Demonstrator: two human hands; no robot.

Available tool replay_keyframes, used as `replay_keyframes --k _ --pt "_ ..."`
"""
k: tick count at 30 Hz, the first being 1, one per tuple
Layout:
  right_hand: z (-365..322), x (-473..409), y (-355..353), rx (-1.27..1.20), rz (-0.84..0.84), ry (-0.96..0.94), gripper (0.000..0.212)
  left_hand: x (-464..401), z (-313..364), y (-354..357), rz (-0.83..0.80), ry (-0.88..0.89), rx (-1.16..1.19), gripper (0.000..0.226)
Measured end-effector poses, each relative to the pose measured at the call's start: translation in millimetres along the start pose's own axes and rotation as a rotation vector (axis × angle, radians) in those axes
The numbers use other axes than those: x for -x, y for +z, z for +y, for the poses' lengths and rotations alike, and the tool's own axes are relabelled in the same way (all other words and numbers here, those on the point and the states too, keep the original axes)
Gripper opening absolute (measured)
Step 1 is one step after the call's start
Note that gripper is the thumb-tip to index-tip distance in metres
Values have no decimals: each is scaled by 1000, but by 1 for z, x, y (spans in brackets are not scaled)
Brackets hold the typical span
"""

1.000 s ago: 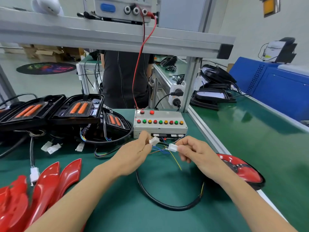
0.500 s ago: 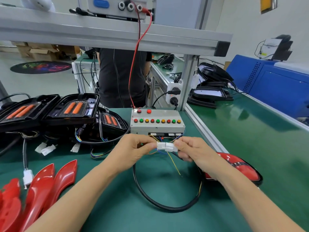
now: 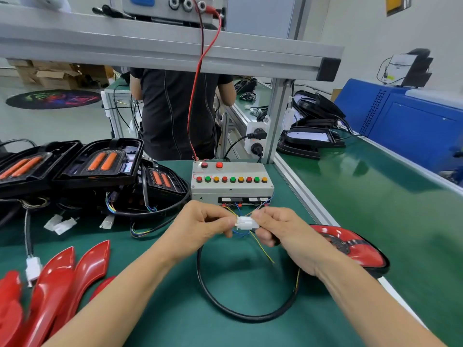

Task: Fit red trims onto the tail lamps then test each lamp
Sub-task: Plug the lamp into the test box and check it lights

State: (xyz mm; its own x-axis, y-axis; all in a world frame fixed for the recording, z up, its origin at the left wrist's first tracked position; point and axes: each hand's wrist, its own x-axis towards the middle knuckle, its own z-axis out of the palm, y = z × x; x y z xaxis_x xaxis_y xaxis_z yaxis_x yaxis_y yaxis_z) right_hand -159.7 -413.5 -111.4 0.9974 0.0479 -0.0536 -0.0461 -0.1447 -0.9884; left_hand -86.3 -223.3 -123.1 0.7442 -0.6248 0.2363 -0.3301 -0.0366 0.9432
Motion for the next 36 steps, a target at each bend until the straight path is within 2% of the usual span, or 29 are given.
replay_keyframes --k 2,3,5,6,7,8,10,11,12,13,16,18,22,26,29,31,33,36 --pt "1 4 4 117 60 -4 23 -3 -4 2 -40 -40 -50 19" --pt "1 8 7 256 129 -49 19 -6 -6 3 -64 -66 -91 17" --pt "2 25 9 534 379 -216 11 -9 -11 3 -88 -103 -226 15" --pt "3 39 8 582 517 -297 14 -9 -14 2 -92 -100 -323 14" --pt "6 56 3 566 616 -307 26 -7 -18 0 -107 -79 -443 14" --pt "11 74 -1 520 658 -210 42 -4 -23 -1 -139 -46 -581 13" --pt "22 104 -6 339 528 231 66 3 -28 -1 -214 33 -810 14" --pt "30 114 -9 217 449 434 66 4 -27 -1 -225 60 -856 14" --pt "38 118 -13 65 445 562 58 4 -26 -1 -227 80 -879 15" --pt "43 119 -19 -87 502 602 48 3 -24 0 -231 102 -904 15" --pt "53 113 -41 -345 725 402 38 -2 -17 5 -288 172 -1005 17" --pt "56 105 -49 -418 774 284 35 -1 -14 8 -329 117 -942 15" --pt "53 84 -60 -444 762 220 15 2 -12 12 -367 -1 -706 11" --pt "51 67 -72 -297 728 221 16 -2 -11 15 -320 -22 -669 9" --pt "58 58 -77 -275 693 283 27 -8 -12 13 -174 19 -642 10" --pt "59 53 -82 -264 682 312 31 -19 -14 6 26 79 -738 14" --pt "59 49 -84 -252 658 322 33 -33 -16 -1 183 64 -863 29" --pt "59 47 -82 -313 571 261 28 -53 -24 -6 211 -58 -1009 48"
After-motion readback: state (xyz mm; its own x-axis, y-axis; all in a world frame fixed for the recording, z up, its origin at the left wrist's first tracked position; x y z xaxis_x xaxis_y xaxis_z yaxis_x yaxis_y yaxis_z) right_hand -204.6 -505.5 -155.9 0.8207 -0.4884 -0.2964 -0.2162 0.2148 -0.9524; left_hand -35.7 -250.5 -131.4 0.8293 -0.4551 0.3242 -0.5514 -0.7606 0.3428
